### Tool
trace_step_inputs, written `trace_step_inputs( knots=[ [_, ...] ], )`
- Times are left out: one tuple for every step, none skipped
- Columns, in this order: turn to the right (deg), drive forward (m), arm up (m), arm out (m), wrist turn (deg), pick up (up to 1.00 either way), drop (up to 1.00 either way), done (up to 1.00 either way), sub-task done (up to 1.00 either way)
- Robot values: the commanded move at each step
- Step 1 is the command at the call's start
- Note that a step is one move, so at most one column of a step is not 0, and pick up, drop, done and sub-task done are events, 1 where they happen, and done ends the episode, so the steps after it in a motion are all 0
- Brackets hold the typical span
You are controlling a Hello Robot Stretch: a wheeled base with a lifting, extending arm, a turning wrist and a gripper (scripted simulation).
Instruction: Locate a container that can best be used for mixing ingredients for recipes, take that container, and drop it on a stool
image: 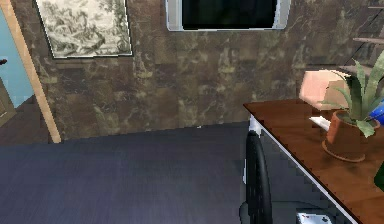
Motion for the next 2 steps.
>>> trace_step_inputs(
  knots=[
    [0.0, 0.00, 0.50, 0.00, 0.0, 0.00, 0.00, 0.00, 0.00],
    [0.0, 0.00, 0.38, 0.00, 0.0, 0.00, 0.00, 0.00, 0.00]
  ],
)
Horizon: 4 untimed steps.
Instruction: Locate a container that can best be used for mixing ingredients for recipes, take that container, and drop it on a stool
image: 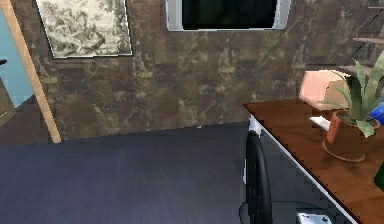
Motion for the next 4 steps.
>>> trace_step_inputs(
  knots=[
    [0.0, 0.00, 0.00, 0.50, 0.0, 0.00, 0.00, 0.00, 0.00],
    [0.0, 0.00, 0.00, 0.00, 45.0, 0.00, 0.00, 0.00, 0.00],
    [0.0, 0.00, 0.00, 0.00, 45.0, 0.00, 0.00, 0.00, 0.00],
    [0.0, 0.00, 0.00, 0.00, 45.0, 0.00, 0.00, 0.00, 0.00]
  ],
)
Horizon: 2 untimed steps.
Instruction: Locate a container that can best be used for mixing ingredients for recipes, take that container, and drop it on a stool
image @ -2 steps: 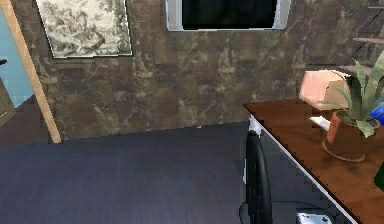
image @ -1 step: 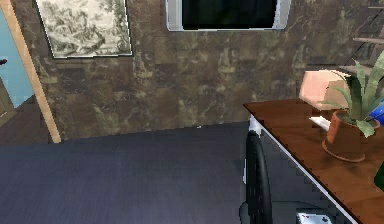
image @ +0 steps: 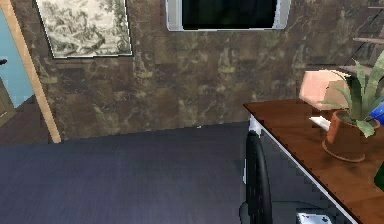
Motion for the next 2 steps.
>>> trace_step_inputs(
  knots=[
    [0.0, 0.00, 0.00, 0.00, 24.0, 0.00, 0.00, 0.00, 0.00],
    [0.0, 0.00, -0.24, 0.00, 0.0, 0.00, 0.00, 0.00, 0.00]
  ],
)
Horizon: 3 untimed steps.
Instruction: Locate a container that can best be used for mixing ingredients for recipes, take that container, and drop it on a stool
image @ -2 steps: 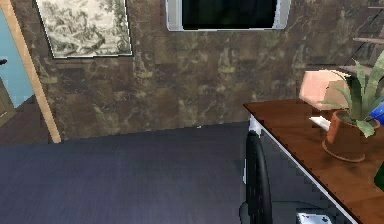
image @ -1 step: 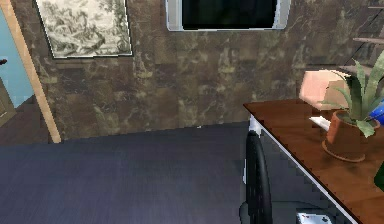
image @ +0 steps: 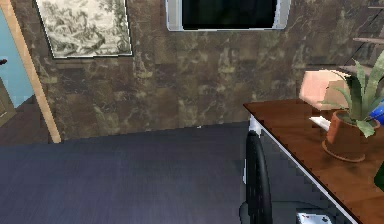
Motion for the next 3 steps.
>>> trace_step_inputs(
  knots=[
    [0.0, 0.00, 0.00, 0.00, 0.0, 1.00, 0.00, 0.00, 0.00],
    [0.0, 0.00, 0.10, 0.00, 0.0, 0.00, 0.00, 0.00, 0.00],
    [0.0, 0.00, 0.14, 0.00, 0.0, 0.00, 0.00, 0.00, 0.00]
  ],
)
